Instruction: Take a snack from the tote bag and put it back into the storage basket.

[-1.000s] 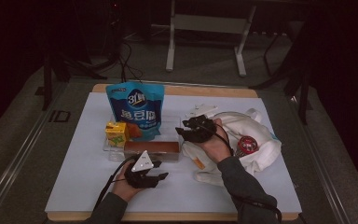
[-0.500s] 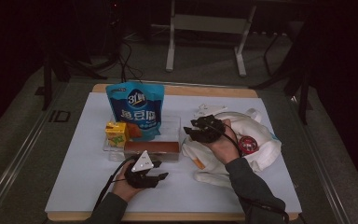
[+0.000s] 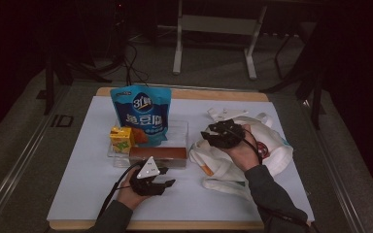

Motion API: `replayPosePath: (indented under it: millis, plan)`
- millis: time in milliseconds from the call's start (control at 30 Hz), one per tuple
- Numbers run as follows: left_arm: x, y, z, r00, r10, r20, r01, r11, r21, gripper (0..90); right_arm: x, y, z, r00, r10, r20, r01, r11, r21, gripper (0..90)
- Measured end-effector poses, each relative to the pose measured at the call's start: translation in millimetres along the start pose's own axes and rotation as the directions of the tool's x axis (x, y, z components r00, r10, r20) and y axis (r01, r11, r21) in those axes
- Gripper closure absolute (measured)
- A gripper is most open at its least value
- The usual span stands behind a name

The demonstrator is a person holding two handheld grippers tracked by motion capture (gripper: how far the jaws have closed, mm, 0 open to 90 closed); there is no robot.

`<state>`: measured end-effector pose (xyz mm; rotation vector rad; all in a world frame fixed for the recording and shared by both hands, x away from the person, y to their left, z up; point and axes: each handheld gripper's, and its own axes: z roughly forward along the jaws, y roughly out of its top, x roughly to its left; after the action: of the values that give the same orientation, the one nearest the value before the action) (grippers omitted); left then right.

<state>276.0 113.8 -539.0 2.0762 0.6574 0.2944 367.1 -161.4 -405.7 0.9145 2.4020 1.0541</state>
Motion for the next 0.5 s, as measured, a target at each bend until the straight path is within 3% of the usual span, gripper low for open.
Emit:
replayPosePath:
  millis: [500]
  plan:
    - [-0.1,-0.1,-0.3,1.0,-0.001,-0.005,0.001,1.0,-0.003,47.7,-17.0,-11.6,-13.5,0.9991,0.007,0.042,-0.009,0.999,0.034,56.2]
